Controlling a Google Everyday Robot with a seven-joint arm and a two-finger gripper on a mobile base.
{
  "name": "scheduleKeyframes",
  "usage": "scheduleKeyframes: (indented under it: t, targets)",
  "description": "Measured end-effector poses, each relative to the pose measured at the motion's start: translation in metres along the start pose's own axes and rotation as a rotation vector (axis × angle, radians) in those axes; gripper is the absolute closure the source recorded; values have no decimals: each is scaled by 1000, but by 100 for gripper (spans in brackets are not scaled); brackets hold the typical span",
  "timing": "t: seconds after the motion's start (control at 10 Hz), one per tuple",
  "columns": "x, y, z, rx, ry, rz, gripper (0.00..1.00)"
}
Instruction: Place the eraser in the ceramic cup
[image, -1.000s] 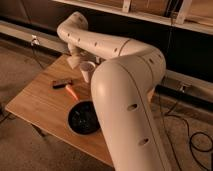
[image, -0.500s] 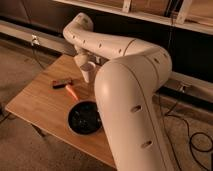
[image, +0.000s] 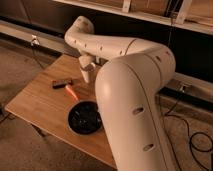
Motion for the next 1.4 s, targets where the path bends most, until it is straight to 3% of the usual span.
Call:
scheduleKeyframes:
  t: [0.2,0.6,1.0,1.4]
  targets:
    - [0,7,0,30,-45,-8,100]
    - [9,16,2,67,-94,-23,100]
    - [20,10,9,136,-110,-20,100]
    - [24,13,15,164,-111,-1,100]
